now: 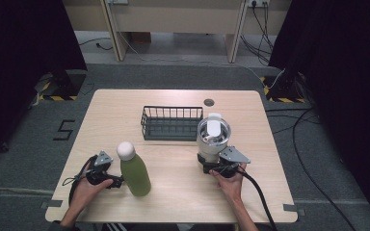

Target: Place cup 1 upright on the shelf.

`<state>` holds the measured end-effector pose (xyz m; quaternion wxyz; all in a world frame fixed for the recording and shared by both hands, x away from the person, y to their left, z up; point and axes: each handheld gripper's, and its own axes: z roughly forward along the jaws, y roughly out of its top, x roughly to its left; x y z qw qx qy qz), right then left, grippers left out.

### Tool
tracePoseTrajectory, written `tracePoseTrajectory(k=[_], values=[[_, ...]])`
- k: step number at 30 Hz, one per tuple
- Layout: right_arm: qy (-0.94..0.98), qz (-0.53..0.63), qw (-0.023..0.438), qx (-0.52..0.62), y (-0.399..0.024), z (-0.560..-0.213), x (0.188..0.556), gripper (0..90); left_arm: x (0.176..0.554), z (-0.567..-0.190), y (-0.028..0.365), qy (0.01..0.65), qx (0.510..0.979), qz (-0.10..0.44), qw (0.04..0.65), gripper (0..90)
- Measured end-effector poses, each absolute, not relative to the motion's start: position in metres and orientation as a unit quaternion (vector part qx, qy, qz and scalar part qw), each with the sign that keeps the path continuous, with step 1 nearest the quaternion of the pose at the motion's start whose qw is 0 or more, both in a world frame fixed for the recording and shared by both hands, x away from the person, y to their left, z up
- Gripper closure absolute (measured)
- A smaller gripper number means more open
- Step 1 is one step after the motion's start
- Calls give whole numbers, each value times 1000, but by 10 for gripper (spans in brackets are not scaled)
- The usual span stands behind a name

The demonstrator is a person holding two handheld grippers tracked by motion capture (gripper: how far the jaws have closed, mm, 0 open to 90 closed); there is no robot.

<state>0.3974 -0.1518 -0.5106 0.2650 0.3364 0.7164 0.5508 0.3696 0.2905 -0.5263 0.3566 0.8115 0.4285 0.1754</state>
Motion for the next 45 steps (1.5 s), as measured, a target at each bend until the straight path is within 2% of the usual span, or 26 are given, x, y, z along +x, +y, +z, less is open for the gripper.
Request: tracePoseTrajectory(k=[22, 45], values=[[715, 555, 264, 334, -145, -488, 398, 112, 370, -526, 290, 428, 812, 175, 356, 0], [713, 545, 289, 334, -153, -440, 412, 112, 370, -526, 290, 428, 812, 175, 356, 0]])
